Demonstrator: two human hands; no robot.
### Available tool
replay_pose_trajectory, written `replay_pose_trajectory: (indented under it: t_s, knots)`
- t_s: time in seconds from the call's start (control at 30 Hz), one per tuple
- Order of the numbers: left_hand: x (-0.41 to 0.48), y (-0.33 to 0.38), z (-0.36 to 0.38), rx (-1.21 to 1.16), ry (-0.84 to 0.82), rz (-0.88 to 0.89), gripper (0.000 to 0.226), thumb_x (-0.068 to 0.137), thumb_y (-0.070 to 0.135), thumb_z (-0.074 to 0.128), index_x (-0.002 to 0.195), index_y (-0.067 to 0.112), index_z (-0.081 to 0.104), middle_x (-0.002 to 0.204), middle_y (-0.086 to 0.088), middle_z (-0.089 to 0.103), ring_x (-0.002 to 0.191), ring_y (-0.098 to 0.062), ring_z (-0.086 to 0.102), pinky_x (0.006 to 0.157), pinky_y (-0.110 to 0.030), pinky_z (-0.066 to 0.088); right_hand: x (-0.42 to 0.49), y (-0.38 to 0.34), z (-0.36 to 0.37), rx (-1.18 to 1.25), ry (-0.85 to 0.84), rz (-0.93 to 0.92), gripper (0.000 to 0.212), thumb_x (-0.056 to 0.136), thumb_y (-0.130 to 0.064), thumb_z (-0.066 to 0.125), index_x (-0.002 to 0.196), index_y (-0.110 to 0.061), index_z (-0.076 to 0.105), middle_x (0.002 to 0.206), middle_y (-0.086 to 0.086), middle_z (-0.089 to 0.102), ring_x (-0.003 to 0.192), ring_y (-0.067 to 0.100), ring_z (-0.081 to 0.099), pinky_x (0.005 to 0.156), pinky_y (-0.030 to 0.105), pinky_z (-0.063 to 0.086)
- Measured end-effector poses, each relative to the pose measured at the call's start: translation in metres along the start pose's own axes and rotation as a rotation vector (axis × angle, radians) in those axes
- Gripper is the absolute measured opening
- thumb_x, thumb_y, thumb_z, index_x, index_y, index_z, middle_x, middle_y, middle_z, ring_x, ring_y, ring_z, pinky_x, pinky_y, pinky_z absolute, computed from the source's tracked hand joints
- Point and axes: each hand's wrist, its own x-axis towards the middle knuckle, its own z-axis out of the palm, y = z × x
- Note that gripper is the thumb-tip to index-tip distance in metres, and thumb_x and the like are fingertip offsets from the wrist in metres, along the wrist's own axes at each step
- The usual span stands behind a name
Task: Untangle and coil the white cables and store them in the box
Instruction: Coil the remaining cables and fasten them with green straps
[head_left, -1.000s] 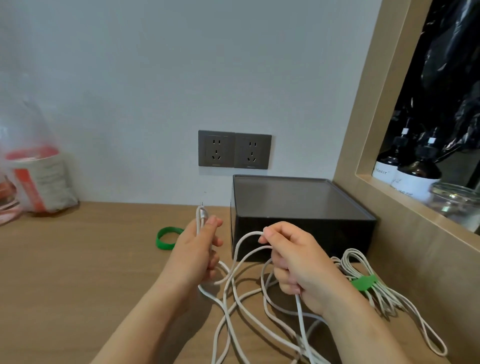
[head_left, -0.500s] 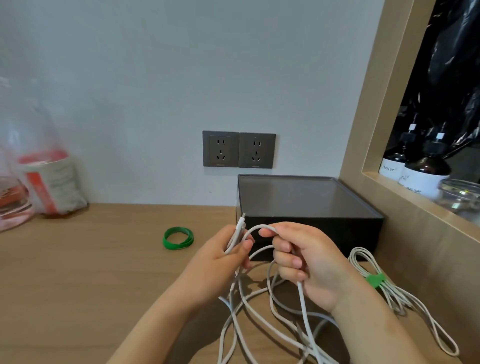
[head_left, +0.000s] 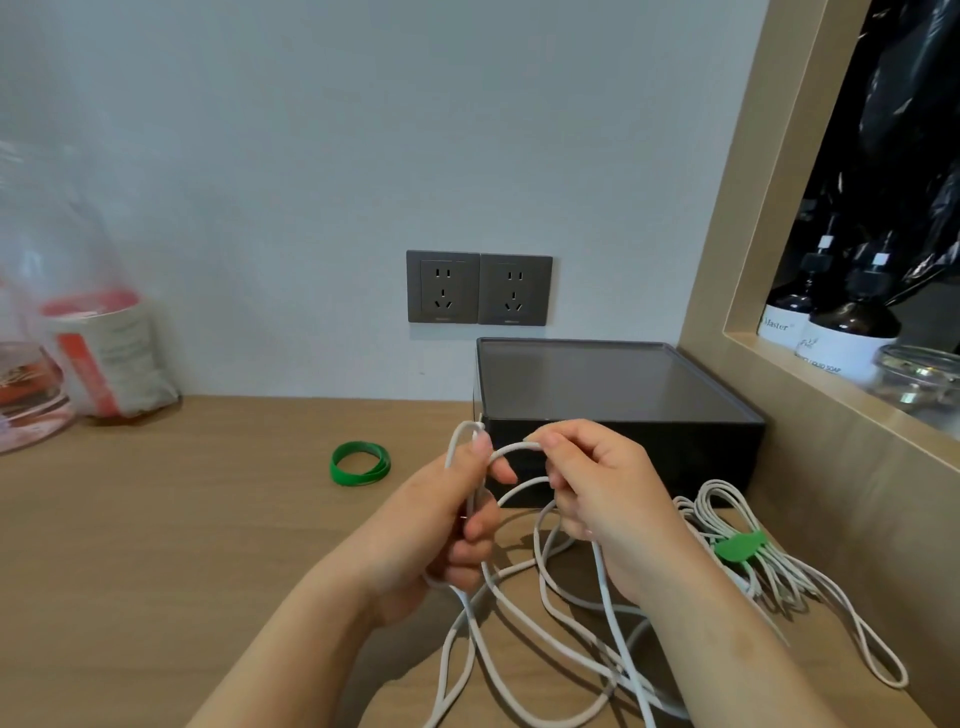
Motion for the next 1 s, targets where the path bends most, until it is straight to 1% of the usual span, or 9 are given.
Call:
replay_pose_trajectory:
  t_s: [0.1, 0.2, 0.3, 0.4, 0.47, 0.57, 0.7, 0.87, 1.0]
  knots:
    - [0.002, 0.001, -0.004, -0.085, 0.073, 0.013, 0.058, 0.069, 0.069, 0.041, 0.080, 0.013, 0.051, 0.049, 0.004, 0.025, 0.039, -0.008, 0.018, 0.037, -0.016, 0.016, -0.002, -0.003, -0.002, 0.203, -0.100, 0.092, 0.015, 0.094, -0.011, 0.051, 0.102, -0.013, 0.064, 0.067, 0.003, 0.055, 0.042, 0.006, 0.039, 0.036, 0.016, 0.031]
    - [0.003, 0.004, -0.011, -0.196, 0.159, 0.036, 0.056, 0.071, 0.069, 0.042, 0.067, 0.014, 0.048, 0.043, 0.006, 0.023, 0.033, -0.006, 0.018, 0.034, -0.012, 0.015, -0.004, -0.005, -0.006, 0.284, -0.216, 0.180, 0.019, 0.093, -0.010, 0.052, 0.109, -0.012, 0.061, 0.075, 0.007, 0.060, 0.046, 0.010, 0.045, 0.038, 0.018, 0.036]
    - [0.004, 0.006, -0.019, -0.313, 0.251, 0.057, 0.050, 0.079, 0.064, 0.045, 0.065, 0.016, 0.044, 0.040, 0.006, 0.023, 0.029, -0.005, 0.019, 0.033, -0.010, 0.015, -0.007, -0.009, -0.013, 0.168, -0.500, 0.219, 0.025, 0.090, -0.017, 0.054, 0.113, -0.007, 0.056, 0.077, 0.009, 0.064, 0.052, 0.014, 0.054, 0.045, 0.023, 0.047]
    - [0.005, 0.009, -0.027, -0.420, 0.321, 0.089, 0.048, 0.085, 0.064, 0.043, 0.068, 0.018, 0.042, 0.040, 0.007, 0.021, 0.028, -0.005, 0.017, 0.034, -0.008, 0.014, -0.012, -0.012, -0.015, 0.022, -0.782, 0.326, 0.017, 0.091, -0.020, 0.055, 0.098, -0.005, 0.061, 0.074, 0.010, 0.064, 0.059, 0.017, 0.063, 0.055, 0.024, 0.055]
    - [0.005, 0.010, -0.032, -0.490, 0.344, 0.108, 0.050, 0.085, 0.065, 0.042, 0.068, 0.018, 0.042, 0.039, 0.007, 0.021, 0.028, -0.004, 0.017, 0.035, -0.009, 0.013, -0.013, -0.010, -0.013, -0.061, -0.883, 0.368, 0.015, 0.093, -0.017, 0.053, 0.087, -0.009, 0.063, 0.074, 0.009, 0.065, 0.059, 0.015, 0.065, 0.057, 0.022, 0.055]
    - [0.005, 0.011, -0.037, -0.554, 0.381, 0.127, 0.053, 0.084, 0.067, 0.041, 0.071, 0.016, 0.043, 0.040, 0.006, 0.025, 0.028, -0.005, 0.019, 0.034, -0.010, 0.014, -0.013, -0.009, -0.013, -0.143, -0.957, 0.371, 0.019, 0.094, -0.018, 0.052, 0.078, -0.017, 0.063, 0.081, 0.007, 0.068, 0.062, 0.012, 0.065, 0.058, 0.020, 0.054]
    - [0.007, 0.014, -0.042, -0.643, 0.467, 0.198, 0.053, 0.087, 0.069, 0.038, 0.074, 0.017, 0.042, 0.040, 0.006, 0.024, 0.027, -0.004, 0.019, 0.034, -0.009, 0.014, -0.016, -0.015, -0.010, -0.210, -1.051, 0.297, 0.011, 0.088, -0.014, 0.059, 0.081, -0.019, 0.065, 0.092, 0.011, 0.070, 0.069, 0.007, 0.064, 0.067, 0.018, 0.052]
    - [0.006, 0.014, -0.047, -0.652, 0.521, 0.231, 0.061, 0.083, 0.077, 0.031, 0.076, 0.017, 0.043, 0.045, 0.006, 0.024, 0.030, -0.005, 0.018, 0.035, -0.010, 0.014, -0.017, -0.014, 0.006, -0.340, -1.070, 0.223, 0.018, 0.092, -0.013, 0.056, 0.082, -0.024, 0.066, 0.084, -0.008, 0.064, 0.077, 0.002, 0.060, 0.086, 0.022, 0.047]
    - [0.007, 0.013, -0.046, -0.615, 0.526, 0.226, 0.066, 0.084, 0.078, 0.023, 0.078, 0.016, 0.043, 0.048, 0.004, 0.025, 0.033, -0.007, 0.018, 0.036, -0.010, 0.016, -0.017, -0.006, 0.009, -0.164, -1.076, 0.338, 0.018, 0.091, -0.015, 0.054, 0.079, -0.021, 0.066, 0.094, 0.006, 0.067, 0.077, 0.011, 0.063, 0.076, 0.021, 0.051]
